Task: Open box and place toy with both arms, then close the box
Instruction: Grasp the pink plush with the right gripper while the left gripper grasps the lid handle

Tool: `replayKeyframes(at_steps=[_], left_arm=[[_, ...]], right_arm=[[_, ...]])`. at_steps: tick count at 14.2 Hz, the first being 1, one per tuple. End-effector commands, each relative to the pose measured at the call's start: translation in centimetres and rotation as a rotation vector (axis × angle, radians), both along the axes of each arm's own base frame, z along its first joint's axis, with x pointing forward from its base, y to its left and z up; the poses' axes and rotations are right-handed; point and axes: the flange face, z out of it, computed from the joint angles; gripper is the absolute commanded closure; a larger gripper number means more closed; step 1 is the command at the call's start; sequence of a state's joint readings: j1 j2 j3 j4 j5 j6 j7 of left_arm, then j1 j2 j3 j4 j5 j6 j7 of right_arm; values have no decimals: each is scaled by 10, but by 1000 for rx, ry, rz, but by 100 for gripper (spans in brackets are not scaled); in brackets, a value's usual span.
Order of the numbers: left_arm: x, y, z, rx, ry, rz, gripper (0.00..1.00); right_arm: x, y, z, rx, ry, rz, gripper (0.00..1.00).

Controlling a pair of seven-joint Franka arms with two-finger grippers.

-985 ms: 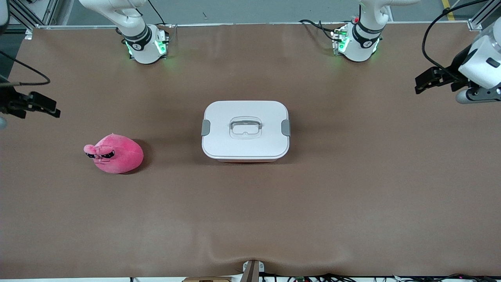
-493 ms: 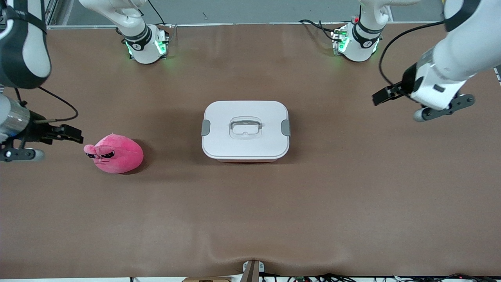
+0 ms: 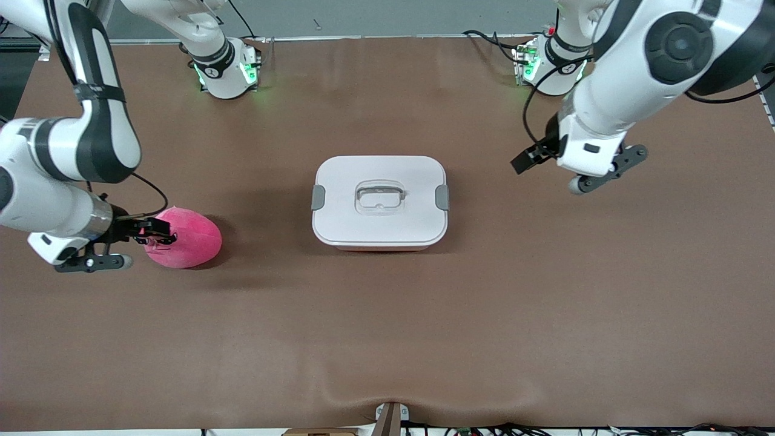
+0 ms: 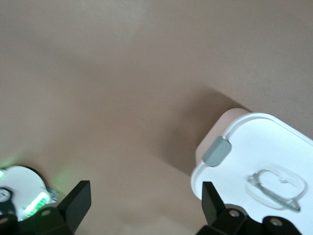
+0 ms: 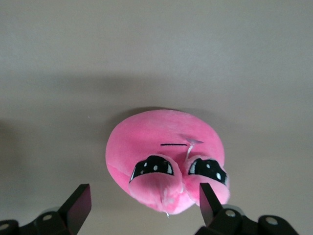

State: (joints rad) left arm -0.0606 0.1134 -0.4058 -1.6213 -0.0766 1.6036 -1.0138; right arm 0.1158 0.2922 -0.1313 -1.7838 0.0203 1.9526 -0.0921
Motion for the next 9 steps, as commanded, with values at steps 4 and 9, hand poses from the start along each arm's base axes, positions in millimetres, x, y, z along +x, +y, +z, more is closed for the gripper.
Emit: replayKeyframes(at_steps=[4, 9], left_arm=[[-28, -61, -24, -6, -52, 217, 0], [-45, -121, -42, -6, -92, 407, 0]], right_arm=[[-17, -6, -13, 22, 23, 64, 14], [-18, -11, -18, 28, 22, 100, 59]])
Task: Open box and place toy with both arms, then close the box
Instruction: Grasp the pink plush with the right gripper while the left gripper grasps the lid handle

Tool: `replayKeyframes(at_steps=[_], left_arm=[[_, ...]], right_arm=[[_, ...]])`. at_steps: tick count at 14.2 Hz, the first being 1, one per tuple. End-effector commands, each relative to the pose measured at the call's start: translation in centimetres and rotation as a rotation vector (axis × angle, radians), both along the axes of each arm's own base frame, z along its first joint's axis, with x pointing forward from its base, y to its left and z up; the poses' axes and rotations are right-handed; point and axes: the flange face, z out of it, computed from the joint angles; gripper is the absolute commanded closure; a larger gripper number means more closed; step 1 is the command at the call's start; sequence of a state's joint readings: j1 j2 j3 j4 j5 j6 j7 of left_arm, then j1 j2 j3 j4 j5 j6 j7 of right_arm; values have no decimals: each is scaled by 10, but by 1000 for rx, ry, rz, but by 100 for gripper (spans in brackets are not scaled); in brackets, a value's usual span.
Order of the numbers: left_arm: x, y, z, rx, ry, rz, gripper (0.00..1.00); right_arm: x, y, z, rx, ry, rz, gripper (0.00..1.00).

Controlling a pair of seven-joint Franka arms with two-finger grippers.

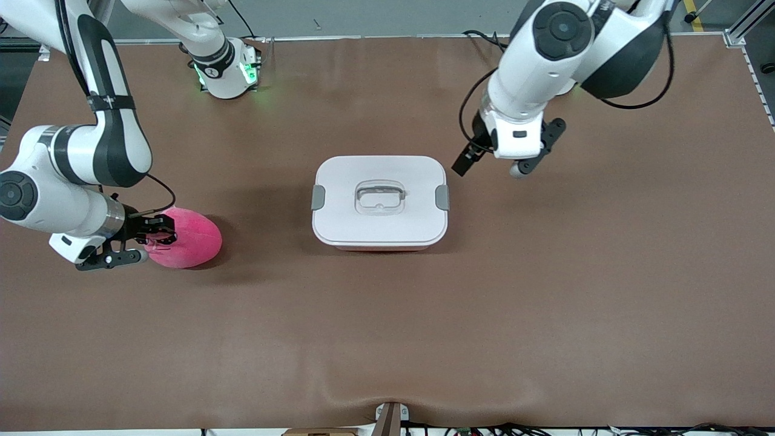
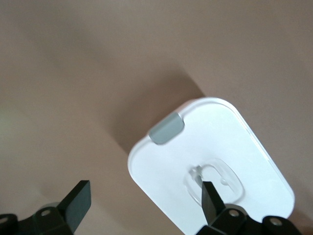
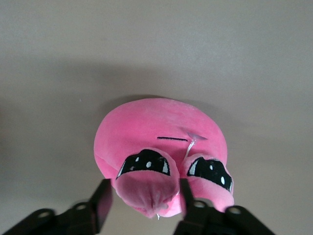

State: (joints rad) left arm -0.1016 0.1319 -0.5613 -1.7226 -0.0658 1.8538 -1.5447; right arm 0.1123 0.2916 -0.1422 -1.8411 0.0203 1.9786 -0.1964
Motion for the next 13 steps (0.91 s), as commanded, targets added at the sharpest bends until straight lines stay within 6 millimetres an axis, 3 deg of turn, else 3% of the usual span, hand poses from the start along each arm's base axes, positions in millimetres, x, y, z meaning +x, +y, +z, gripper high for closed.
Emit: replayKeyframes(at_steps=[1, 3, 4, 9, 11, 13], left_arm=[[-9, -33, -16, 33, -29, 74, 0], [-20, -64, -31, 26, -34, 143, 0], [-20, -75, -35, 18, -45, 191, 0], [-32, -142, -78, 67, -62, 350, 0], [-34, -157, -96, 94, -86, 413, 0], [-49, -174, -117, 130, -117, 436, 0]], right_arm=[[-6, -2, 6, 17, -13, 12, 71], [-6, 0, 7, 17, -19, 16, 93], [-5, 0, 7, 18, -19, 15, 100], [-4, 3, 13, 19, -28, 21, 100], [-2, 6, 22, 19, -39, 26, 100], [-4, 6, 35, 22, -46, 28, 100]])
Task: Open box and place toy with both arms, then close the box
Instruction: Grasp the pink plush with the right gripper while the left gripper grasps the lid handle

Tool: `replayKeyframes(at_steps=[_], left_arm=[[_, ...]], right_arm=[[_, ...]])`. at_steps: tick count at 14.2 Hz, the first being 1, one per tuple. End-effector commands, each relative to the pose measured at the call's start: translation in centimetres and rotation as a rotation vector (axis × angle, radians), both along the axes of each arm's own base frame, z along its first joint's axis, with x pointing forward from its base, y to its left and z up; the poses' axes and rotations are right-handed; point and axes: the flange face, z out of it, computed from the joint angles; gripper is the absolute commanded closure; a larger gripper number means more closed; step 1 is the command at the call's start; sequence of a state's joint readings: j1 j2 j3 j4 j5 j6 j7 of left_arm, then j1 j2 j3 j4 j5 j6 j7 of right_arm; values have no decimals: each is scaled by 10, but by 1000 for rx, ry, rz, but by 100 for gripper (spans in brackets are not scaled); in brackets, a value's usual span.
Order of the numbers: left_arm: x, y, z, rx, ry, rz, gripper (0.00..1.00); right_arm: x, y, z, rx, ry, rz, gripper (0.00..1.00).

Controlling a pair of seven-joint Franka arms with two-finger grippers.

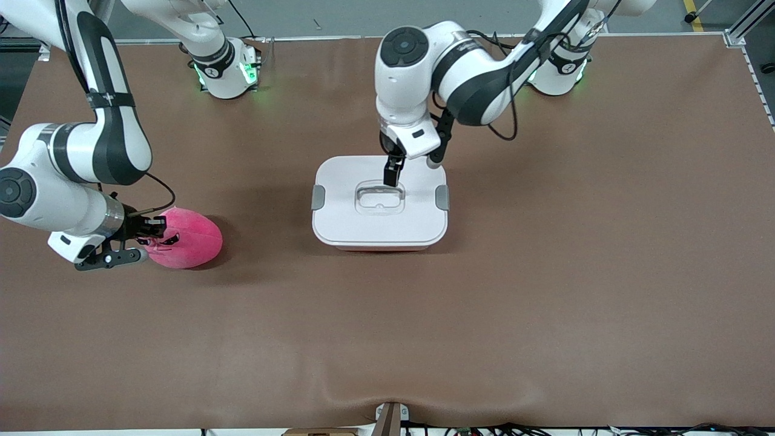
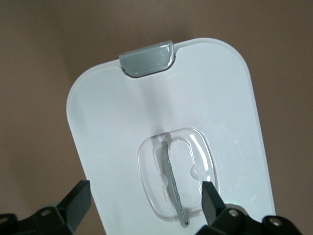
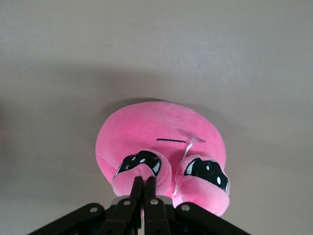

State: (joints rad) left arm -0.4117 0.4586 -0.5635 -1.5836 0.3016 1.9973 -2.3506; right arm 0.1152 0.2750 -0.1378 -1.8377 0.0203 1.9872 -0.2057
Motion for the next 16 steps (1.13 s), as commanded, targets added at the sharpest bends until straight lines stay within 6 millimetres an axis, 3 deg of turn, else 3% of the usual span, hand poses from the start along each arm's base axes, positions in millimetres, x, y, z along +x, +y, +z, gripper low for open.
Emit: replayKeyframes(at_steps=[1, 5, 9, 16], left_arm=[[-8, -24, -19, 36, -42, 53, 0], [-14, -38, -34, 16, -83, 154, 0], [-12, -47, -35, -4, -104, 259, 0], [-8, -55, -52, -19, -133, 337, 19]], right_arm=[[-5, 2, 28, 19, -20, 12, 100], [-3, 1, 54, 22, -20, 12, 100], [-4, -1, 72, 24, -22, 11, 100], [1, 14, 89, 34, -59, 39, 100]])
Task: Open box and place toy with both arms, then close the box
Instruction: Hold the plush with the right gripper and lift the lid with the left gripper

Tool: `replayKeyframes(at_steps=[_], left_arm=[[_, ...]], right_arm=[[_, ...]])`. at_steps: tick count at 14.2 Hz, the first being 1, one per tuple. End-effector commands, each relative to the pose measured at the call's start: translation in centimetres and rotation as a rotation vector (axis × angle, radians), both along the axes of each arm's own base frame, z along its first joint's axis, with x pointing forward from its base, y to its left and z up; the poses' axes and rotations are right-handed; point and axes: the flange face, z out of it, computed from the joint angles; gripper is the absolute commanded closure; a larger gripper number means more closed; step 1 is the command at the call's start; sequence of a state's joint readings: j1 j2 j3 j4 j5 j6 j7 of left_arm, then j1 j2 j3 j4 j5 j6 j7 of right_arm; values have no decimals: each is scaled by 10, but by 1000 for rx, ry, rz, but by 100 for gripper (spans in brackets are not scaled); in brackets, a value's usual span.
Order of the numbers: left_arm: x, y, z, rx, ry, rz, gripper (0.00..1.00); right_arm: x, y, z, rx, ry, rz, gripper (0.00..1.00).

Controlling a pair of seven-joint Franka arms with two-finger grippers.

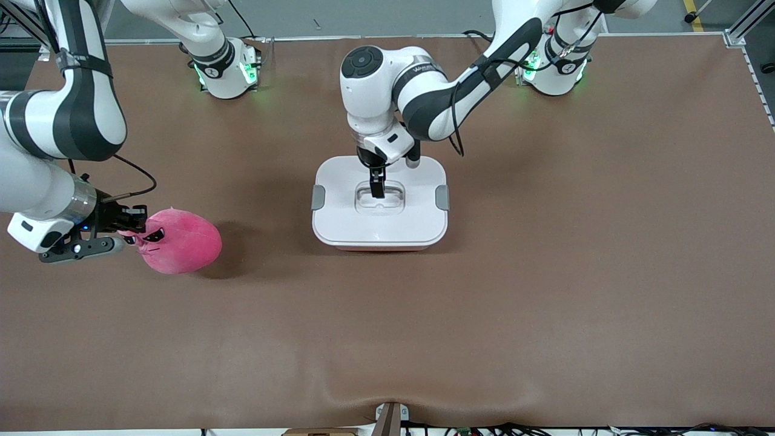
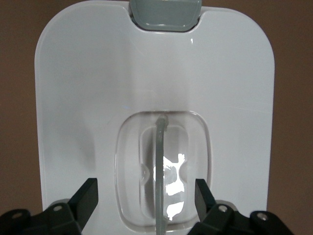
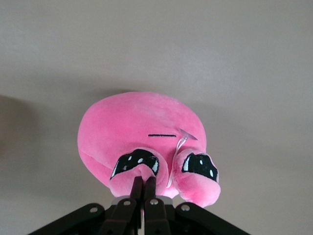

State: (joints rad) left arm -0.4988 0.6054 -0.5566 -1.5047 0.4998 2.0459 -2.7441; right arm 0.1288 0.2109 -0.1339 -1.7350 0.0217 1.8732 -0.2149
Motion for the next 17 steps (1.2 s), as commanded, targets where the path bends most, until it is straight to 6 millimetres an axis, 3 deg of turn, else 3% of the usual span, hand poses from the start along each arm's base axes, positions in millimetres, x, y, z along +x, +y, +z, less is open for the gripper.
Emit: replayKeyframes(at_steps=[1, 5, 13, 17], left_arm=[[1, -12, -1, -42, -42, 91, 23], [2, -12, -6, -35, -59, 92, 32], [3, -12, -9, -33, -56, 86, 81], [6, -10, -6, -34, -60, 82, 90]], right_arm=[[-2, 4, 13, 38, -9, 22, 100], [-3, 6, 27, 50, -21, 32, 100], [-9, 27, 32, 61, -4, 61, 100], [-5, 34, 26, 59, -14, 66, 100]])
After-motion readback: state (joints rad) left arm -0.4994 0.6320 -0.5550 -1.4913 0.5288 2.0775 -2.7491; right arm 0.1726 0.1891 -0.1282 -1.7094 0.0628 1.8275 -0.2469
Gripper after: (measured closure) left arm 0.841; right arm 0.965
